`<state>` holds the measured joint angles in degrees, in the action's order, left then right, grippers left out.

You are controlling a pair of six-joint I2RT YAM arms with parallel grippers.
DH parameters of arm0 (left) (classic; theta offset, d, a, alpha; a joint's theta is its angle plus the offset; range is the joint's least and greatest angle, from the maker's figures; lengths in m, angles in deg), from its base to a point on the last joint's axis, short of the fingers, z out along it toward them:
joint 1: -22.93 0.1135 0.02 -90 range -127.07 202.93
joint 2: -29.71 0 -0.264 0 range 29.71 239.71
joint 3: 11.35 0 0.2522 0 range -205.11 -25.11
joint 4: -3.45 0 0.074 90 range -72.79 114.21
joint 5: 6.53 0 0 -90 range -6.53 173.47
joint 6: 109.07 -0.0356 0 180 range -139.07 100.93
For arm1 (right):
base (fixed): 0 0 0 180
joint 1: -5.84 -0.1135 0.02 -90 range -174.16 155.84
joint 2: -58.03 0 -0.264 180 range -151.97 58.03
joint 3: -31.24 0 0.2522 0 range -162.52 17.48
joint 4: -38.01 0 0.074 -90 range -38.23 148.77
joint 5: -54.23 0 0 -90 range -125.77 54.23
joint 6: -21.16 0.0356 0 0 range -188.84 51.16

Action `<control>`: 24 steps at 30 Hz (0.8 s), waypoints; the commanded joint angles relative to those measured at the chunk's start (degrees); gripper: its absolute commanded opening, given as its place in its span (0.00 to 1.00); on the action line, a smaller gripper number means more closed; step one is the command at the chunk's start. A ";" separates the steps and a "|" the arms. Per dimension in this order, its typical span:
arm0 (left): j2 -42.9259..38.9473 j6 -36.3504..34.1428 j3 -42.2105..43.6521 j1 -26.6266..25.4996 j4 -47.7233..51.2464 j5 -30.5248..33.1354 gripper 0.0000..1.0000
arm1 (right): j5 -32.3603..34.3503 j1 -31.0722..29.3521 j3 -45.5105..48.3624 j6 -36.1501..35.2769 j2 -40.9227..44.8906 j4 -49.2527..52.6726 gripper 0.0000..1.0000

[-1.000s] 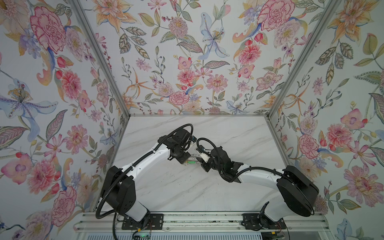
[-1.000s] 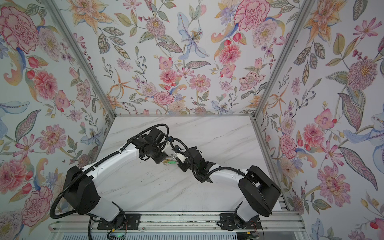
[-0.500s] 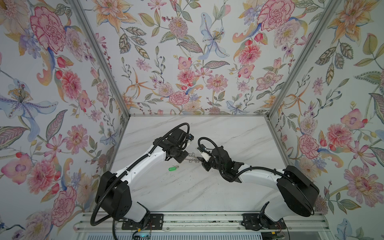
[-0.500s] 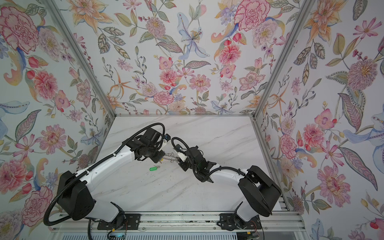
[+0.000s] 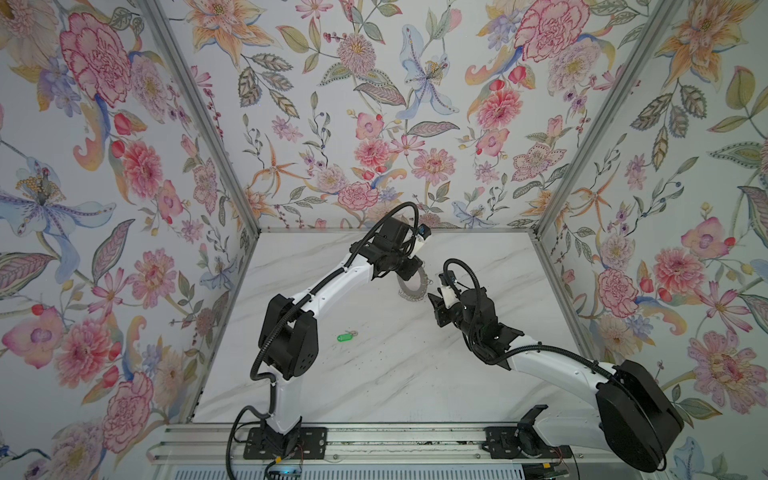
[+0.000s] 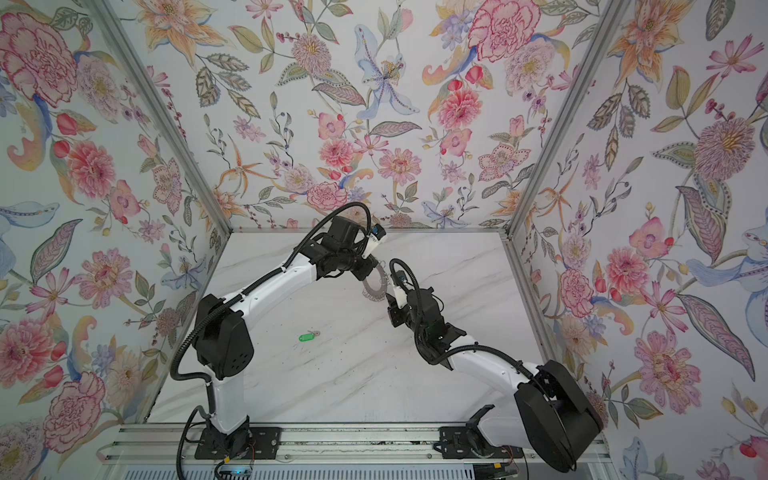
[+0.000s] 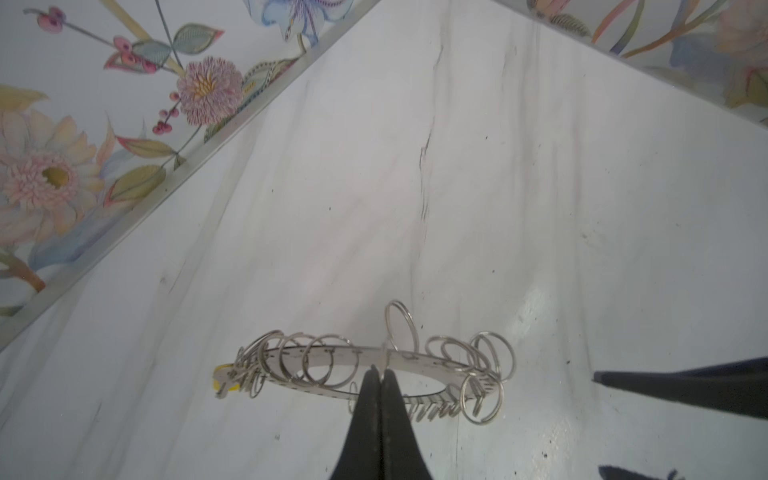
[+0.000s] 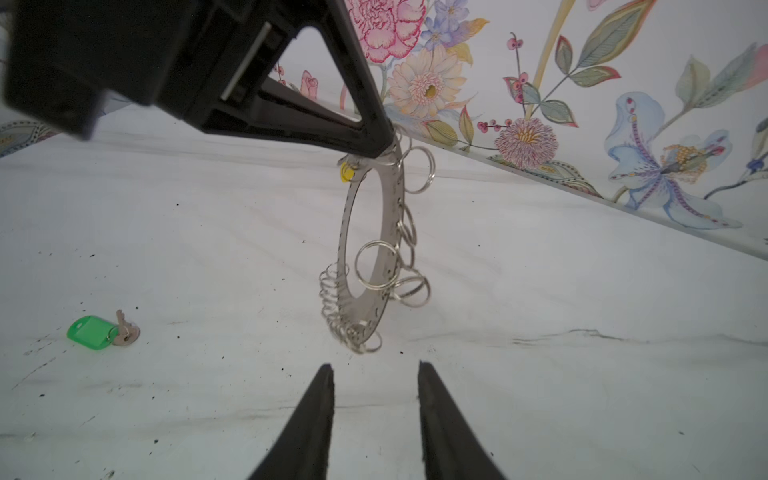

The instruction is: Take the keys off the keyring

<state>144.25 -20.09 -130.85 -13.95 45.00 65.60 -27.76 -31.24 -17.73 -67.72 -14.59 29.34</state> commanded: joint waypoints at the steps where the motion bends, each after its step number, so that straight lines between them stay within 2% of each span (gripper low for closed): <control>1: 3.78 3.55 -5.75 -1.68 -9.76 -7.79 0.02 | 1.11 2.63 3.01 4.34 4.73 0.20 0.35; 3: 5.37 6.81 -4.49 -1.70 -16.36 -10.23 0.02 | 1.79 3.30 4.43 4.96 7.00 1.05 0.36; 7: 7.75 11.10 0.85 -1.61 -27.27 -11.20 0.03 | 1.42 4.74 7.56 6.47 9.97 1.52 0.36; 13: 9.99 14.88 13.66 0.18 -36.59 -12.21 0.05 | -0.24 6.33 9.88 7.88 11.23 1.04 0.36; 16: 9.54 14.52 21.25 1.38 -38.47 -12.20 0.06 | -0.88 6.77 9.89 8.01 11.20 0.95 0.36; 20: 6.31 11.13 30.30 2.44 -36.77 -9.28 0.11 | -1.67 7.19 9.97 8.25 10.65 0.26 0.36; 24: 2.90 9.81 36.19 3.55 -36.29 -6.85 0.28 | -3.14 7.59 9.87 9.54 7.90 -1.83 0.36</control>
<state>151.49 -8.87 -97.43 -10.93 7.91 55.96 -29.36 -24.00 -8.26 -60.11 -5.19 29.49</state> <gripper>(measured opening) 0.255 0.362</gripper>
